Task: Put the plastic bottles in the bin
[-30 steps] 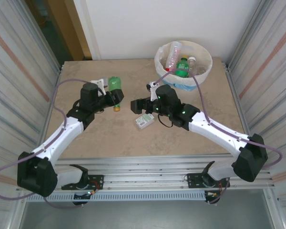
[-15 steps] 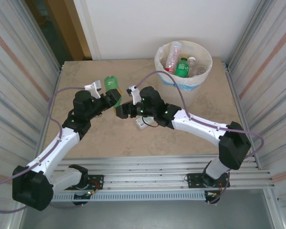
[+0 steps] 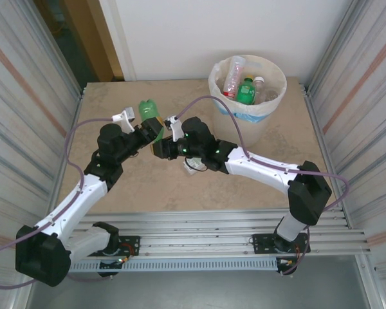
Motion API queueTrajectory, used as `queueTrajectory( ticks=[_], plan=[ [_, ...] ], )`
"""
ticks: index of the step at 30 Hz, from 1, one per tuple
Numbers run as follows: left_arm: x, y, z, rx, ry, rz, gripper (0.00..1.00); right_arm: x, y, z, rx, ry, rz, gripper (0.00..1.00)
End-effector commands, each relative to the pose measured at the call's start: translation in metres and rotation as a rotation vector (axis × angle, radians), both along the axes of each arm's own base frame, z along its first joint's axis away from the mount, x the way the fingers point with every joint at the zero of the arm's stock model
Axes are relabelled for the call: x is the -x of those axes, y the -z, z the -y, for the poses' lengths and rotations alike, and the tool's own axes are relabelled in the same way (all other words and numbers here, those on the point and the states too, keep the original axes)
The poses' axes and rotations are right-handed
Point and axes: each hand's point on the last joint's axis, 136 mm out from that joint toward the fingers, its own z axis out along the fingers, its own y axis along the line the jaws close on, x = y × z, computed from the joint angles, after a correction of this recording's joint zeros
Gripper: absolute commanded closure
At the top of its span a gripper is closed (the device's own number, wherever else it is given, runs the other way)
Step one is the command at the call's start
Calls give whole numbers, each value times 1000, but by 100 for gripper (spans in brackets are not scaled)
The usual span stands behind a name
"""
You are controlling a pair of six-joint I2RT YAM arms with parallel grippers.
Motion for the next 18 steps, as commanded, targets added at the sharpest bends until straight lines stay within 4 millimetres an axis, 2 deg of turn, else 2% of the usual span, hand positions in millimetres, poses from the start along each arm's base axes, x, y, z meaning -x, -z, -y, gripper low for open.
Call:
queueTrajectory(
  ticks=[1,2,6,7,10,13,18],
  plan=[
    [8,-15,6,27,38,48,64,-6,-13,3,-3,26,55,89],
    [8,-17,7,26,42,53,58,-7,-12,5,3,34,54,91],
    [16,-30,10,-1,82,100,11,-15,-13,19,39,108,61,99],
    [19,-35,10,-10,89,118,2,-17,-15,24,50,131,64,100],
    [31,-52,5,-42,93,182,1,-23,-23,42,75,193,75,100],
    [45,-67,-2,-72,74,258,1,-23,-41,61,101,241,108,100],
    [61,-76,-21,-130,-1,338,1,-19,-77,100,176,335,156,100]
  ],
)
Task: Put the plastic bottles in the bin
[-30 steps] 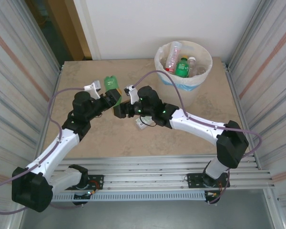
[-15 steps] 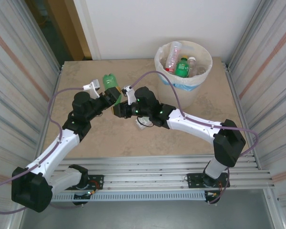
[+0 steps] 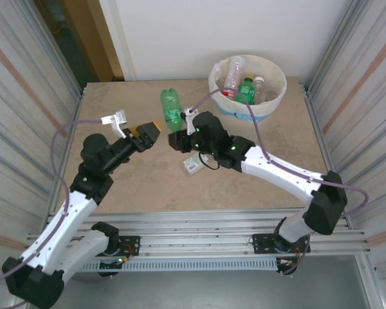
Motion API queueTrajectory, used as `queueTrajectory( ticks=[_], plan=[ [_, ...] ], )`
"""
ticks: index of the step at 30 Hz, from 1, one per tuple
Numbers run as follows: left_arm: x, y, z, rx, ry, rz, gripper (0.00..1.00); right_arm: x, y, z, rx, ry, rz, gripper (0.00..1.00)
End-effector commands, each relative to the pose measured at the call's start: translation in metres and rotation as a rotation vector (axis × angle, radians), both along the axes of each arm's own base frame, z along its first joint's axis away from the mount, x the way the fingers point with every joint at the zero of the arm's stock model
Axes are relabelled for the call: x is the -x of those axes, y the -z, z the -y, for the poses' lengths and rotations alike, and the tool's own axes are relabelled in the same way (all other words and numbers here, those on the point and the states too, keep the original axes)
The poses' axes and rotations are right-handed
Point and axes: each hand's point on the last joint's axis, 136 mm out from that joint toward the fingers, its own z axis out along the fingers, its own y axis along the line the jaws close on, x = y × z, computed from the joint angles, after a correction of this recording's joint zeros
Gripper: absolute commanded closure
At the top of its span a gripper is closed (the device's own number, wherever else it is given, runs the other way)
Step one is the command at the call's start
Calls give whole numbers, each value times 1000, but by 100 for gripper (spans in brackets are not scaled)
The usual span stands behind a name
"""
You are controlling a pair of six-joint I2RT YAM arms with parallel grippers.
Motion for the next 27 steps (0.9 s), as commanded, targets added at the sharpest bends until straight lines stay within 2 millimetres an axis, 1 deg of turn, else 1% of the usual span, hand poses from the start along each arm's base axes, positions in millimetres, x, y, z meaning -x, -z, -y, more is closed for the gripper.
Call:
queueTrajectory(
  ticks=[1,2,4,7,12,15,20,22,23,27],
  plan=[
    [9,-11,-14,-64,-67,85,1,0,-52,45,53,115,96,100],
    [10,-9,-17,-72,-85,88,1,-2,-58,56,68,144,99,100],
    [10,-5,-25,-84,-127,89,1,-9,-74,85,88,214,95,100],
    [9,1,-30,-105,-157,80,1,-19,-87,128,97,304,54,100],
    [7,8,-30,-116,-159,66,1,-37,-91,188,113,390,-21,100],
    [5,11,-29,-119,-155,57,1,-48,-93,216,125,408,-63,100],
    [2,15,-26,-122,-147,44,1,-65,-91,247,150,371,-116,100],
    [1,16,-26,-124,-147,41,1,-74,-85,259,160,357,-143,100],
    [1,16,-26,-125,-148,41,1,-78,-92,265,157,347,-133,100],
    [-1,17,-25,-128,-152,36,1,-94,-84,281,218,305,-143,100]
  ],
)
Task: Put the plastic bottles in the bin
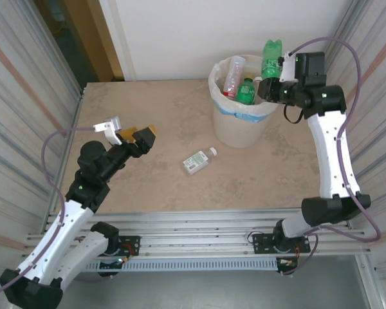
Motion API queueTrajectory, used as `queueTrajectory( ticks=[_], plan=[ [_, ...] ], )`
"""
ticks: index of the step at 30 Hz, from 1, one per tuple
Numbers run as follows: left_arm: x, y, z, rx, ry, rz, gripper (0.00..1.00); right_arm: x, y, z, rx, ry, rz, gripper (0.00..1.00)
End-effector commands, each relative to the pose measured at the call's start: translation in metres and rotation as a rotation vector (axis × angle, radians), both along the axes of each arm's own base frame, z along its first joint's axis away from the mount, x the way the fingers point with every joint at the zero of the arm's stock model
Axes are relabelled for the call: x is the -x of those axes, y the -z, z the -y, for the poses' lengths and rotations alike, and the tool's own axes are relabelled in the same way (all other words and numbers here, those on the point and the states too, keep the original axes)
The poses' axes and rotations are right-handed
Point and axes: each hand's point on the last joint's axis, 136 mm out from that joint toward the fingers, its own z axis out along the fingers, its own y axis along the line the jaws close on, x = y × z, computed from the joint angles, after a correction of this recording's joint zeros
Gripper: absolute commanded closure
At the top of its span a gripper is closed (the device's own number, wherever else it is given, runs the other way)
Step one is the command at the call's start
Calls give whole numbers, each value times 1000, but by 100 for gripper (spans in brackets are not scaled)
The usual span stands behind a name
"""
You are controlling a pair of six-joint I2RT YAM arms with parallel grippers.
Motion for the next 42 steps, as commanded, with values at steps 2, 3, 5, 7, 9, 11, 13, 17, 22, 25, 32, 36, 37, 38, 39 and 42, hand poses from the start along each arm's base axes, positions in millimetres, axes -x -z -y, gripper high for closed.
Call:
queueTrajectory(
  ticks=[2,3,5,7,9,11,13,17,22,25,32,36,37,38,39,42],
  plan=[
    [-3,-2,0,-10,-9,19,1,-2,10,1,70,-149,-43,100],
    [-4,-2,1,-5,-8,17,1,-8,12,4,84,-152,-45,100],
    [-5,-2,3,4,0,14,1,-18,14,11,112,-157,-46,100],
    [-6,0,6,3,13,6,1,-27,18,17,152,-161,-53,100],
    [-7,1,6,2,13,-5,1,-35,23,24,210,-161,-59,100],
    [-8,2,5,3,6,-8,1,-44,27,32,265,-143,-61,100],
    [-9,0,4,2,-3,-6,1,-52,31,38,313,-137,-61,100],
    [-10,-2,3,-4,-9,-10,1,-65,36,46,392,-139,-51,100],
    [-11,-2,4,4,-8,-13,1,-79,45,49,494,-133,-50,97],
    [-13,-2,5,13,-8,-17,1,-86,52,47,540,-143,-53,97],
    [-14,0,5,17,-11,-26,1,-99,61,44,618,-136,-49,85],
    [-15,0,4,14,-16,-27,1,-101,59,46,629,-125,-42,67],
    [-15,1,4,14,-18,-28,1,-100,58,46,630,-122,-40,60],
    [-15,0,4,15,-20,-26,2,-100,57,46,632,-119,-38,56],
    [-15,0,4,15,-20,-25,1,-100,57,47,635,-117,-38,53],
    [-15,0,4,18,-18,-24,1,-99,52,50,645,-101,-31,42]
  ],
)
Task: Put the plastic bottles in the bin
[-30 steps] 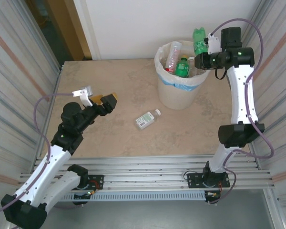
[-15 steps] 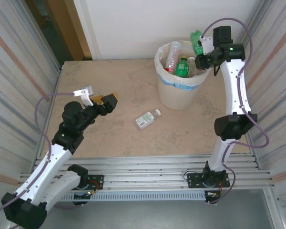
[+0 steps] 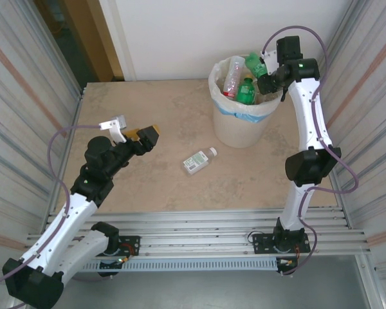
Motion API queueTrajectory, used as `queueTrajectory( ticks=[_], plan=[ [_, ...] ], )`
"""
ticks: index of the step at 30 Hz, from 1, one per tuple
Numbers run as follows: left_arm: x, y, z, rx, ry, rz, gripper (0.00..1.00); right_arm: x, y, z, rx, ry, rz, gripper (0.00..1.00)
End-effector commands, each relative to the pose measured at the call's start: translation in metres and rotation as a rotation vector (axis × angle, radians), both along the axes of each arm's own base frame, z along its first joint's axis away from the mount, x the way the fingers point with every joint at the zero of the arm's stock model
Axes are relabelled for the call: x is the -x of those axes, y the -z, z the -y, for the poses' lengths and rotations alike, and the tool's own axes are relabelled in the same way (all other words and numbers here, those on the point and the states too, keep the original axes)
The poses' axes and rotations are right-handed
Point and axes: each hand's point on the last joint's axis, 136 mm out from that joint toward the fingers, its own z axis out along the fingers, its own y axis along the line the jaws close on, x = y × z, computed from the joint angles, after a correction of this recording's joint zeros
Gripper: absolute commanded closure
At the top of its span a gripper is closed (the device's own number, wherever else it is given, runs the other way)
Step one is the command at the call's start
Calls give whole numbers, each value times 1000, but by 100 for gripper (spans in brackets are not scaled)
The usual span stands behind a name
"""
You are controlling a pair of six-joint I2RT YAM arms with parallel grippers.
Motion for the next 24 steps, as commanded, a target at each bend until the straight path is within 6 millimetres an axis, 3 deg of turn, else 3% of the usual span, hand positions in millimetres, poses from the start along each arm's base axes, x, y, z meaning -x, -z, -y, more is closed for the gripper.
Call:
queueTrajectory(
  ticks=[1,13,19,24],
  plan=[
    [0,-21,-1,26,-9,55,1,0,-20,6,31,12,58,40],
    [4,-22,-4,23,-17,59,1,-12,-46,35,-39,189,180,39],
    [5,-23,-5,19,-19,62,1,-19,-50,37,-92,221,212,38],
    [5,-21,-5,22,-22,56,1,-18,-54,24,-161,197,216,38]
  ],
)
